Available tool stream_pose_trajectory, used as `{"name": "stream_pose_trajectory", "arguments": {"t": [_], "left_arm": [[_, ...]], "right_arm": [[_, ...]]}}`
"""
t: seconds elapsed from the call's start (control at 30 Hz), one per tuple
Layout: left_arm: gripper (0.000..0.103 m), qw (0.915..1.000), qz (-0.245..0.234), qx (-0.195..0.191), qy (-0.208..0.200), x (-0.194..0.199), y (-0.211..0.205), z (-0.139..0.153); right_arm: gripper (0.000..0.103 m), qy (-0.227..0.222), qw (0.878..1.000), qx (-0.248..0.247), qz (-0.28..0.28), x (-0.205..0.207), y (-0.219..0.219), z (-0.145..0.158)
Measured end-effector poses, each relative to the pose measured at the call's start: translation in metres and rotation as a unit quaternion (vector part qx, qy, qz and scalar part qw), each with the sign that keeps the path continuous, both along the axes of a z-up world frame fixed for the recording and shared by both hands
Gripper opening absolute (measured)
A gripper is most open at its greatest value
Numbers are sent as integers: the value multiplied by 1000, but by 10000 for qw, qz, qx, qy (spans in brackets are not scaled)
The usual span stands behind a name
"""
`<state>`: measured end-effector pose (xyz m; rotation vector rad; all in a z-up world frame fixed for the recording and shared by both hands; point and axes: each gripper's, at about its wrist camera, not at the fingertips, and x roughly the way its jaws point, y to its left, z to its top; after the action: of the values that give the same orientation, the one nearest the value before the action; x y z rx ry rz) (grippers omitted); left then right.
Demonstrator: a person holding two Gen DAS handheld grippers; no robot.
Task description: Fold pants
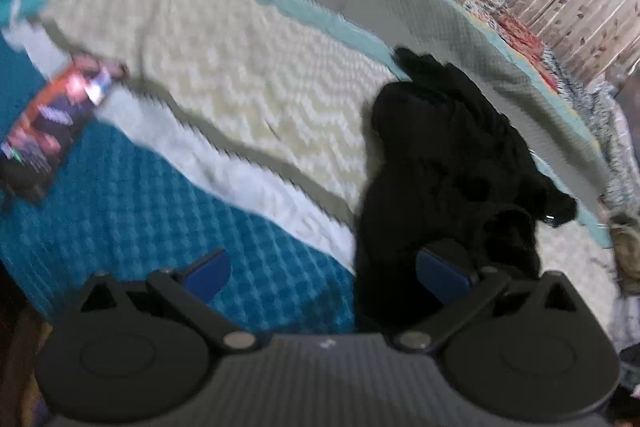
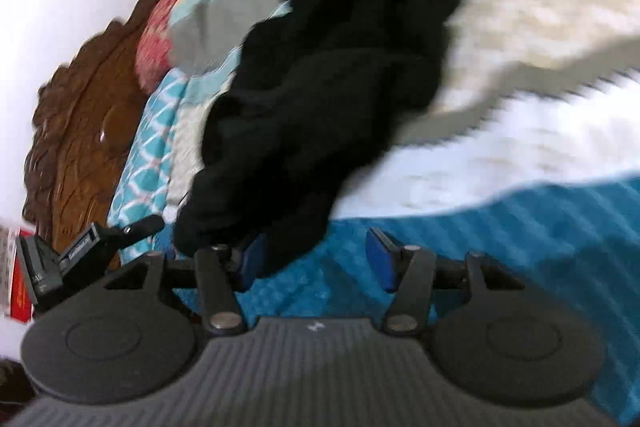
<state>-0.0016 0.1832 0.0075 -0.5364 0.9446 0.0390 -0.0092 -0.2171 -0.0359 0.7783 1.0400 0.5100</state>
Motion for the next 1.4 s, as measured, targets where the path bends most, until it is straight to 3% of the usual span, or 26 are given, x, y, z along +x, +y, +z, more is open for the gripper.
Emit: {"name": "stream_pose_trajectory", "arguments": {"t": [0.13,0.23,0.27,0.3,0.33,0.37,0.4,0.5,0.67,0.77,0.8,0.83,0.87,0.93,1.0,1.13,1.23,1.33,1.4], "left_arm": [[103,9947,-228,-937,361,17,-11,-24],[102,9913,-443,-1126,512,27,-30,-38],[93,9915,-529,-1064,540,30,-40,-41],[77,9914,-627,-998,570,32,-49,-44],[40,9908,-734,-926,664,35,-56,-46],[20,9899,-804,-837,810,37,-60,-48],[14,9902,-770,-816,833,37,-58,-47],[12,9914,-379,-1071,646,30,-27,-34],[12,9965,193,-739,340,10,12,-9],[12,9965,289,-680,392,3,17,-6],[13,9968,296,-623,394,1,17,-5],[13,9971,297,-596,378,1,14,-4],[13,9972,302,-589,348,0,14,-2],[13,9976,285,-569,288,1,14,2],[13,9980,258,-522,239,4,23,9],[13,9981,312,-539,16,7,33,23],[13,9979,353,-521,-141,4,42,31],[13,9983,364,-446,-120,-1,47,31],[13,9980,344,-534,16,-2,51,25]], "right_arm": [[58,-56,9979,-14,-643,-4,-34,8],[58,-291,9930,-295,-1103,9,-53,17],[58,-416,9904,-372,-1261,15,-62,22],[58,-544,9872,-489,-1417,24,-70,26],[58,-641,9840,-633,-1537,39,-73,25],[58,-732,9802,-797,-1659,51,-79,28],[58,-794,9762,-962,-1774,65,-84,29],[61,-722,9674,-1147,-2138,109,-95,19],[62,-261,9655,-592,-2523,172,-84,-13],[62,-269,9598,-817,-2671,199,-71,-18],[55,-317,9559,-961,-2756,205,-67,-17],[20,-342,9537,-1062,-2793,209,-67,-15],[8,-302,9533,-1176,-2764,213,-69,-11],[7,-417,9493,-1259,-2850,208,-81,7],[7,-817,9427,-1270,-2975,193,-106,35],[7,-1624,9122,-1236,-3552,126,-171,96],[7,-2077,8709,-1592,-4160,57,-229,134],[7,-2092,8344,-2061,-4663,-2,-271,146],[7,-1904,8164,-2188,-4994,-27,-290,141]]}}
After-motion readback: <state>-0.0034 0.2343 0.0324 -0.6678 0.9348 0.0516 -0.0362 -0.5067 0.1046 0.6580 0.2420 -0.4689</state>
